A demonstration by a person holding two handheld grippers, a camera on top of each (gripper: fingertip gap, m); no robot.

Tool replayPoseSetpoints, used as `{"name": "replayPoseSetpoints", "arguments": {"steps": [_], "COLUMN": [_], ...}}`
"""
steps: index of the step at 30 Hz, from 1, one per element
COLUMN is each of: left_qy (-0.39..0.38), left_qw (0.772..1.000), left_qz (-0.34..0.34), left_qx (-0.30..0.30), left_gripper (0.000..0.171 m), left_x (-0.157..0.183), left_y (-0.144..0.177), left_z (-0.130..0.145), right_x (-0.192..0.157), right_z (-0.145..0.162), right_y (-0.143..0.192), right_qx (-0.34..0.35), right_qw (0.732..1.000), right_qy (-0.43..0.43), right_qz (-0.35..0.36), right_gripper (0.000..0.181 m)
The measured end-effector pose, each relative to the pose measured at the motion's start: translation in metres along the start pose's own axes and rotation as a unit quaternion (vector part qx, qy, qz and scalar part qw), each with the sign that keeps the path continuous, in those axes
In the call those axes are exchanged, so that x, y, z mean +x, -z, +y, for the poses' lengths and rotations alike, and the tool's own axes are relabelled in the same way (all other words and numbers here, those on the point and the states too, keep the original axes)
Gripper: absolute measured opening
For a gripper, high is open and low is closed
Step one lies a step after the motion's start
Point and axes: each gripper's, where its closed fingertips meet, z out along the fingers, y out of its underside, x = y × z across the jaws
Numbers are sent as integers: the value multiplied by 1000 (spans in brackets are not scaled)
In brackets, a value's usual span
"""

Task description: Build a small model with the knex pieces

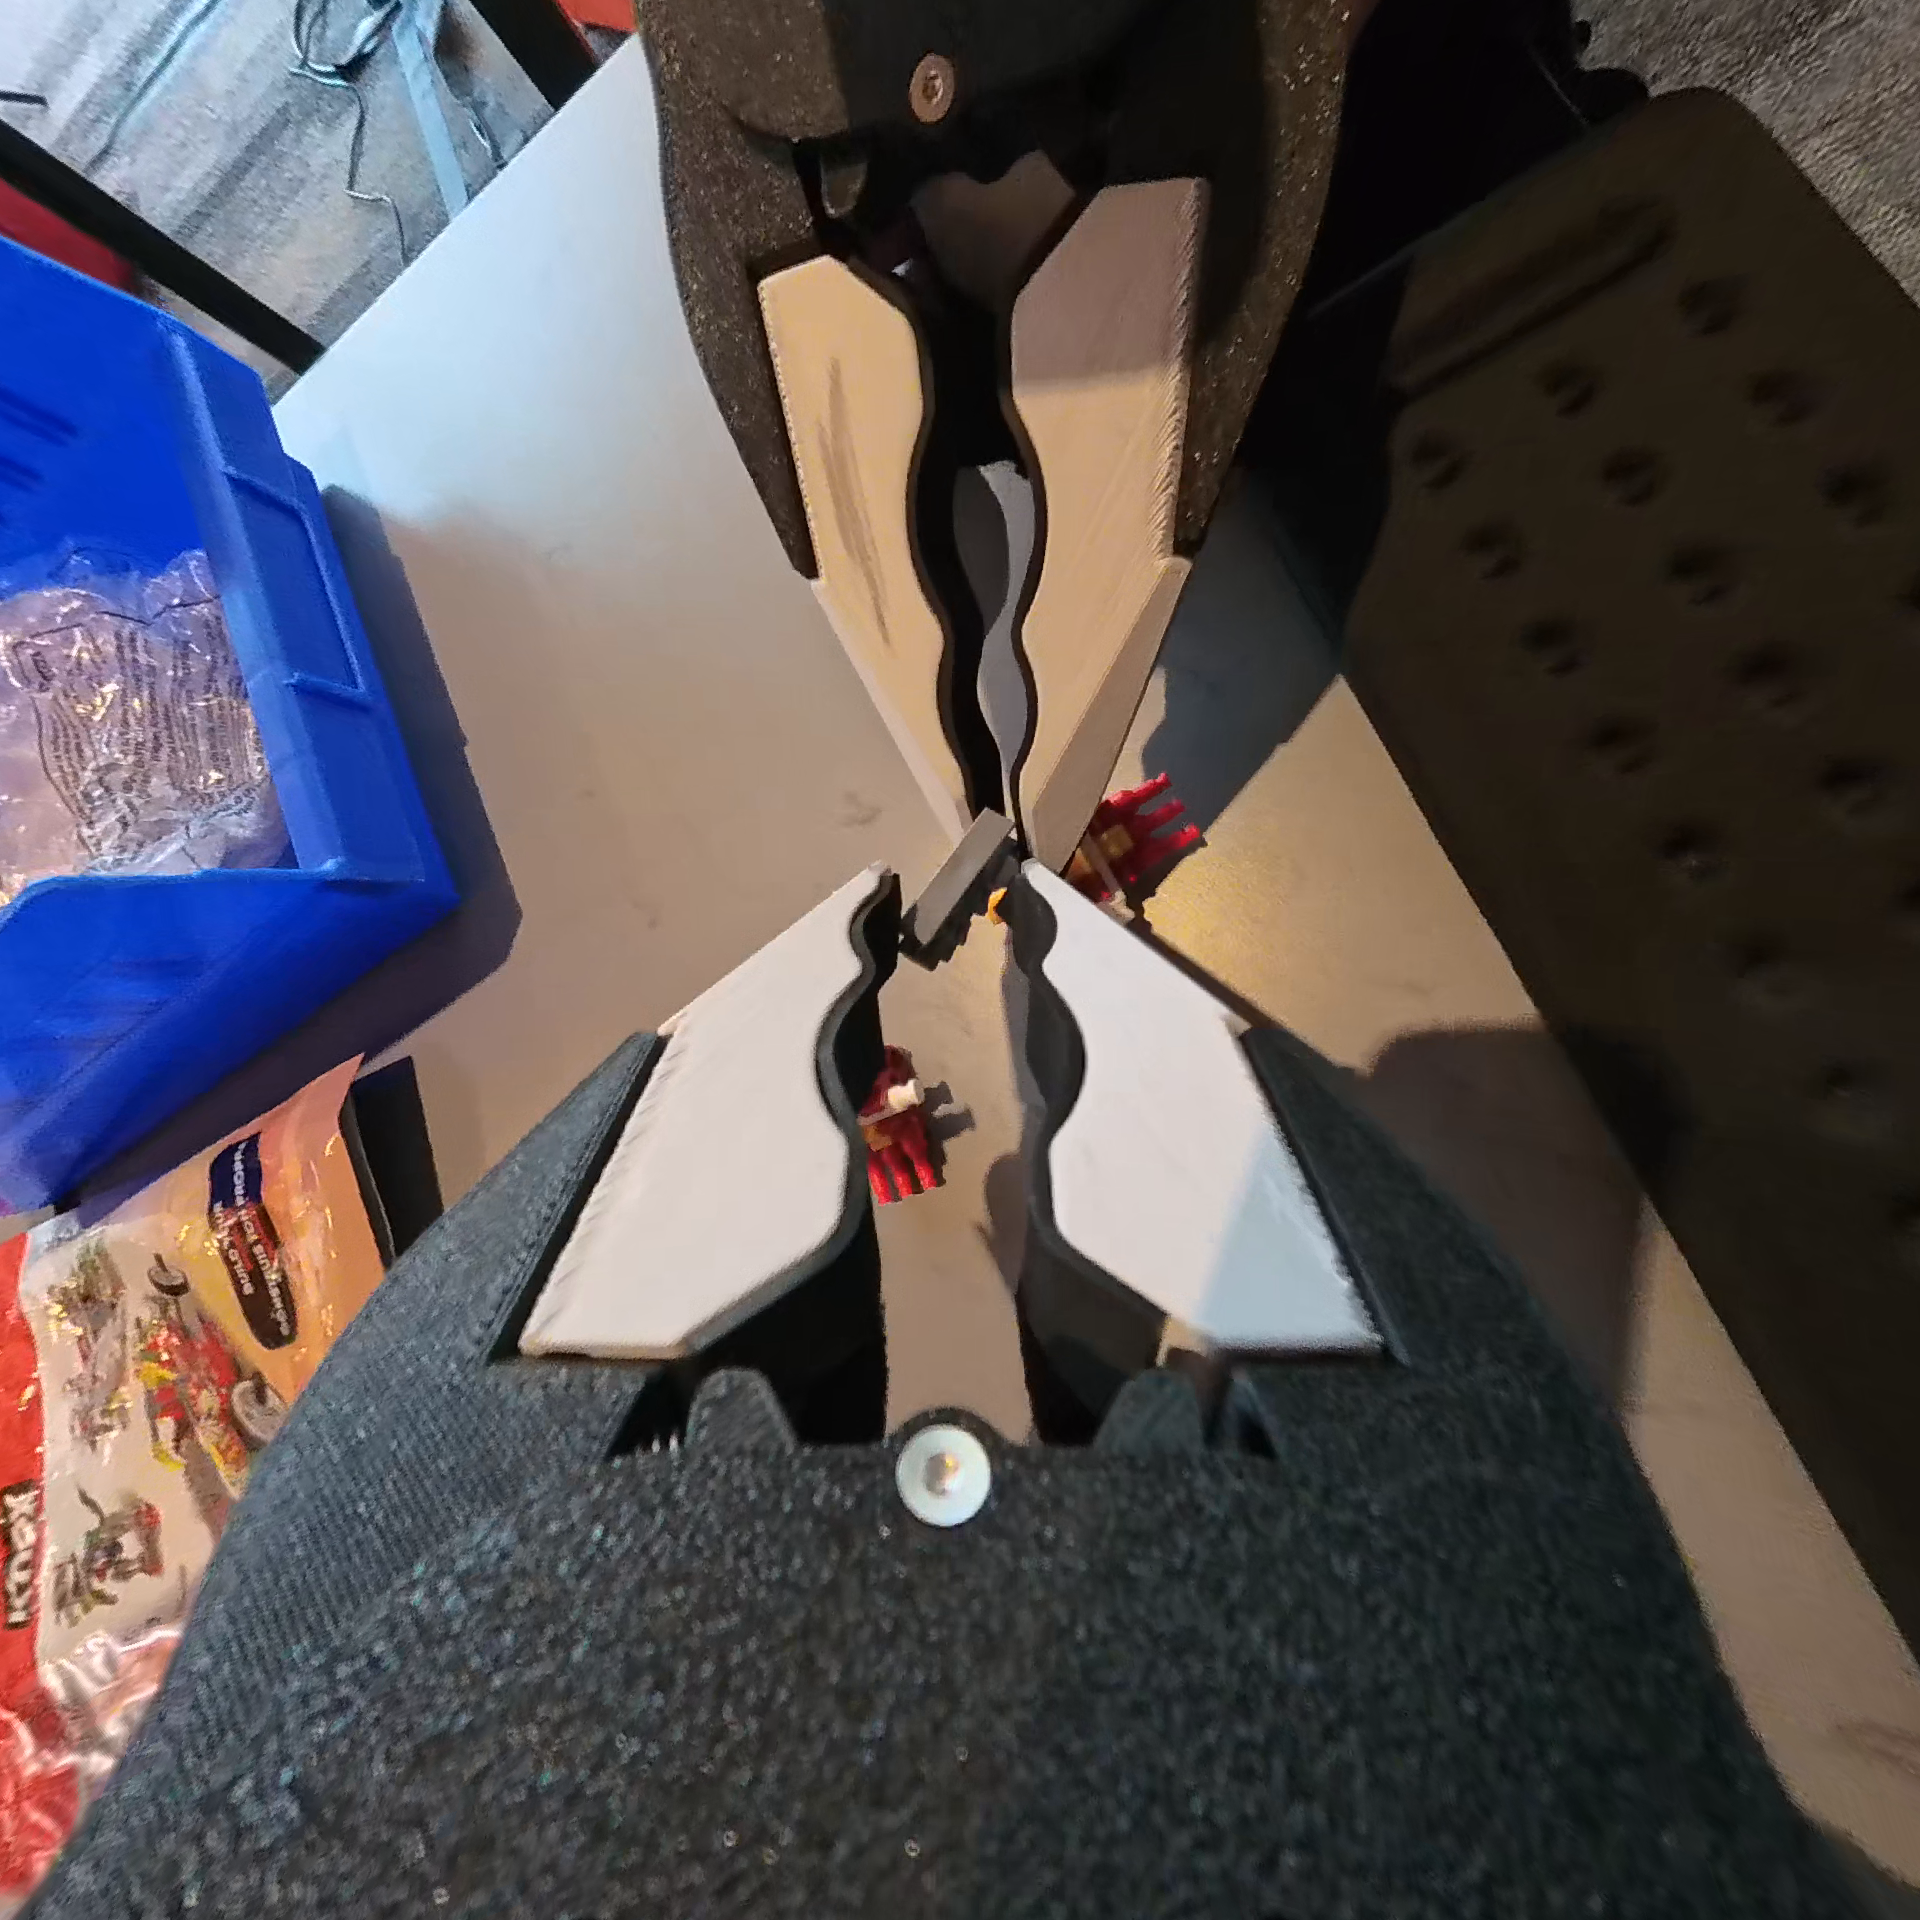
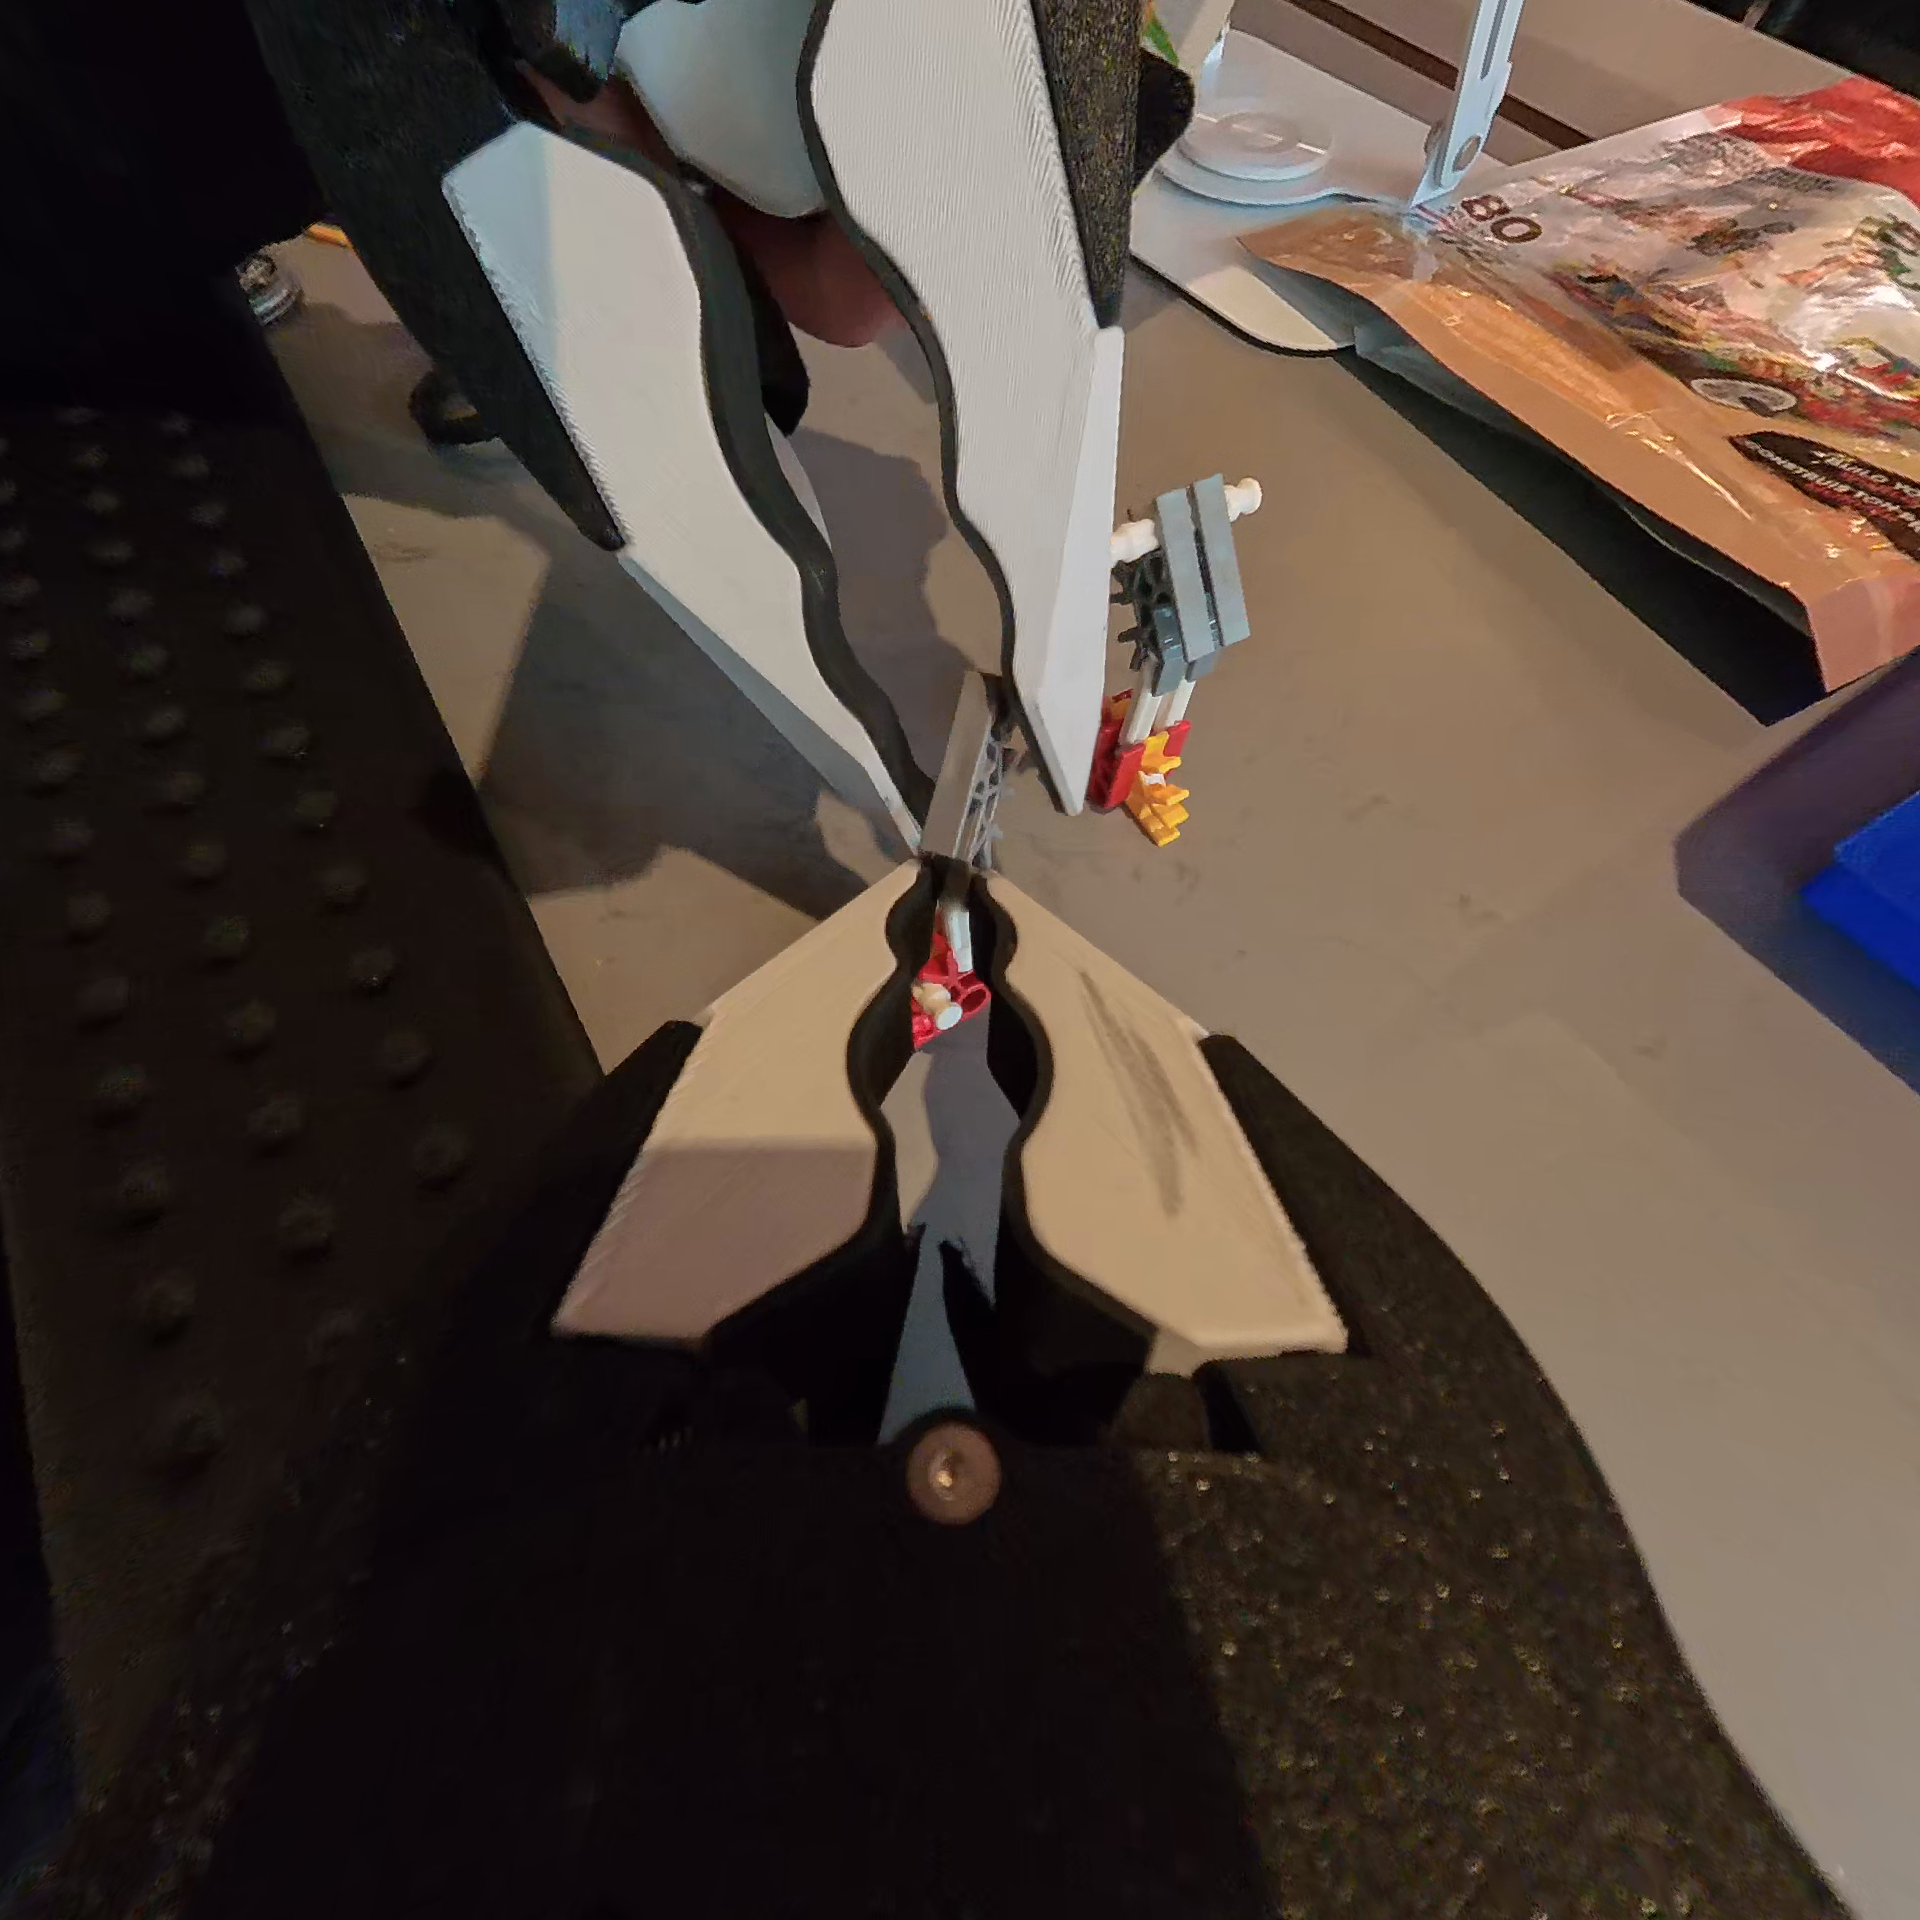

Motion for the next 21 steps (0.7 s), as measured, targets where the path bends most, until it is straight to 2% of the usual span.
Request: {"name": "replayPoseSetpoints", "arguments": {"steps": [21], "left_qy": [-17], "left_qw": [999], "left_qz": [-43], "left_qx": [10], "left_gripper": [19], "left_x": [-6], "left_y": [-3], "left_z": [-2], "right_x": [5], "right_z": [1], "right_y": [0], "right_qx": [-24], "right_qw": [997], "right_qy": [58], "right_qz": [47], "right_gripper": [3]}}
